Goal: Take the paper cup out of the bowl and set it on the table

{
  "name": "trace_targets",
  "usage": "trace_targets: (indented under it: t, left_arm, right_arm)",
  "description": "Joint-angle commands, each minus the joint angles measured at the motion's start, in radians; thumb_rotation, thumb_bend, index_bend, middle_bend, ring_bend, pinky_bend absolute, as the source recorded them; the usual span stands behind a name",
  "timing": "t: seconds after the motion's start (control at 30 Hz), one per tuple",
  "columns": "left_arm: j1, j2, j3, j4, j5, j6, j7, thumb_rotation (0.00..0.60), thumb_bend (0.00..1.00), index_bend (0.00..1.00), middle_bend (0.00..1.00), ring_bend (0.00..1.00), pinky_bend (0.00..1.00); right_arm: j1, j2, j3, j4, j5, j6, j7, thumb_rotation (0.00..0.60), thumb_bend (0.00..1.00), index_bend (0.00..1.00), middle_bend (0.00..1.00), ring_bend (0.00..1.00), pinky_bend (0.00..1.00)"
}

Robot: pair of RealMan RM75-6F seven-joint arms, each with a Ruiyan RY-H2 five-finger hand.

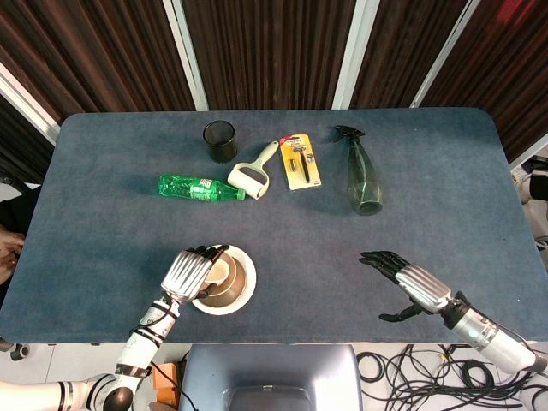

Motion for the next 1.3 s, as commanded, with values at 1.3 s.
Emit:
trace_targets:
  t: [1.3]
  left_arm:
    - [0.088, 0.269, 0.045, -0.258, 0.121, 0.106, -0.069, 0.6, 0.25, 0.28, 0.43, 0.4, 0.55]
  right_arm:
    - [-0.168, 0.211, 0.051, -0.4, 0.335, -0.035, -0.597, 0.6, 0.0, 0.01, 0.02, 0.0, 0.07]
